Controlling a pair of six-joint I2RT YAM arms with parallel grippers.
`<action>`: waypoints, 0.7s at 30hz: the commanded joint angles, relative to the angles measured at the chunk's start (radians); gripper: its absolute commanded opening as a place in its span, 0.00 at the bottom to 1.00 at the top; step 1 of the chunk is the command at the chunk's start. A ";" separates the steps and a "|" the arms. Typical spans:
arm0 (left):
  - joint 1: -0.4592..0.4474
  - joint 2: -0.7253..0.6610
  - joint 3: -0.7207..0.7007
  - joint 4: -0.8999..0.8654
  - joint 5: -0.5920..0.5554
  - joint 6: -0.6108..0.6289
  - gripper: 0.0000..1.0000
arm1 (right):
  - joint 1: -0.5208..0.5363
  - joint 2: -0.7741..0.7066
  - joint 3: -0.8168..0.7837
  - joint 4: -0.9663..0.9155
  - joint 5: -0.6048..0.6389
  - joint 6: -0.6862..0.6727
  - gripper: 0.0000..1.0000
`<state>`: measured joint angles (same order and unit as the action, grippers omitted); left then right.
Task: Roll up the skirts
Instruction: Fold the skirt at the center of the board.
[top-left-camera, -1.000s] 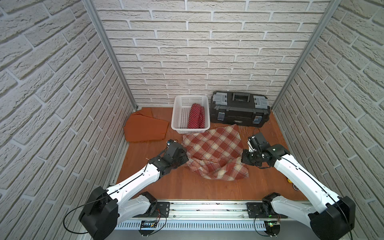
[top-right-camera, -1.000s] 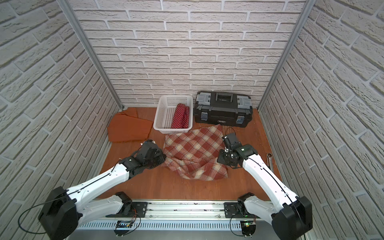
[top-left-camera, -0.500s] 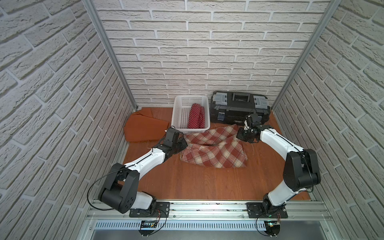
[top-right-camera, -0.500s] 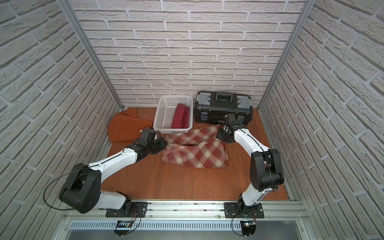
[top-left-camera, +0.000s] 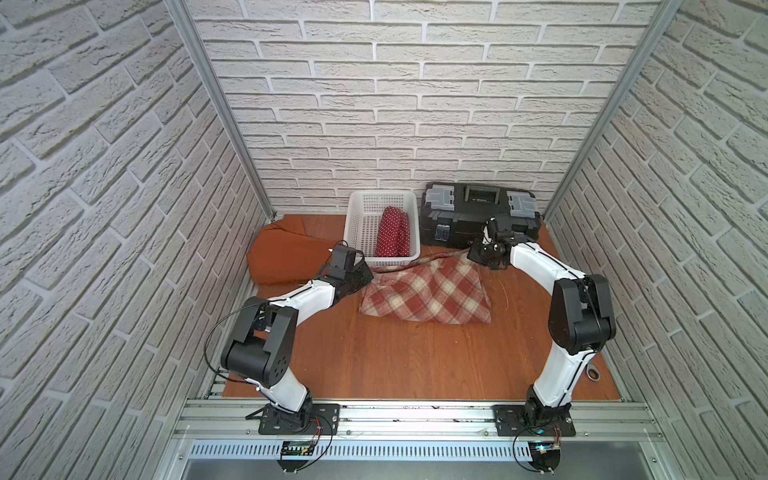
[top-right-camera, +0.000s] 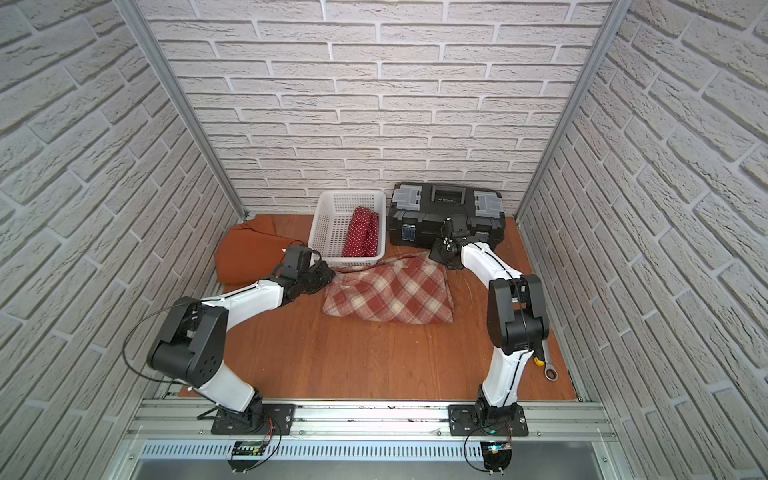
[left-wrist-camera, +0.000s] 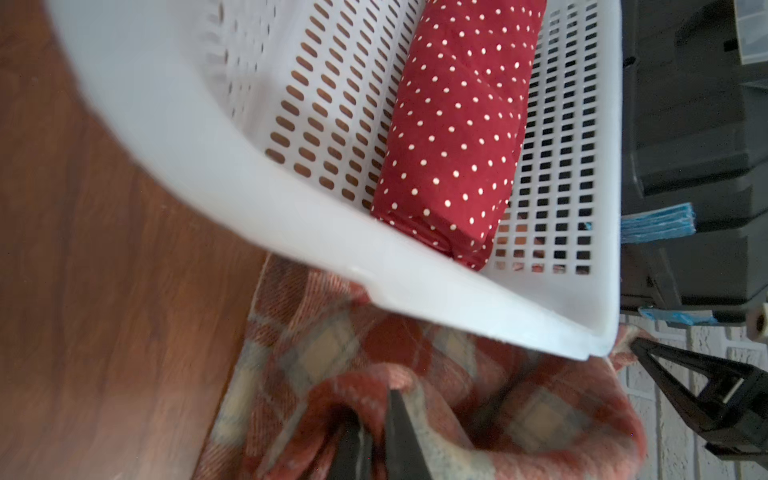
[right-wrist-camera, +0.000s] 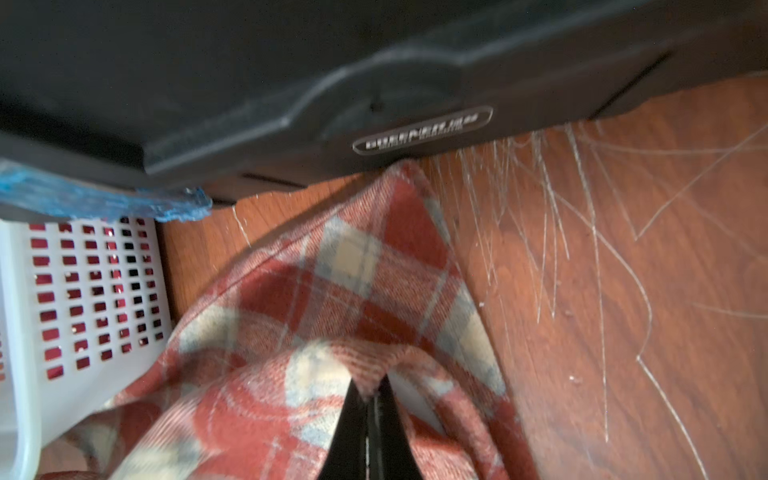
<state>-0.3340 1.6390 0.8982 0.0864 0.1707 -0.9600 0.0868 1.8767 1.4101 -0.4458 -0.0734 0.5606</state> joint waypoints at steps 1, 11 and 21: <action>0.014 0.034 0.042 0.066 0.000 0.024 0.04 | -0.010 0.031 0.031 0.009 0.050 -0.002 0.02; 0.018 -0.069 0.045 -0.023 -0.079 0.083 0.66 | -0.008 0.038 0.030 0.001 0.108 -0.014 0.21; 0.017 -0.345 -0.114 -0.157 -0.134 0.097 0.73 | 0.200 -0.130 -0.184 0.088 0.069 0.029 0.07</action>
<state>-0.3214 1.3376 0.8600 -0.0082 0.0639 -0.8707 0.1684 1.8015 1.2922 -0.4198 0.0414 0.5686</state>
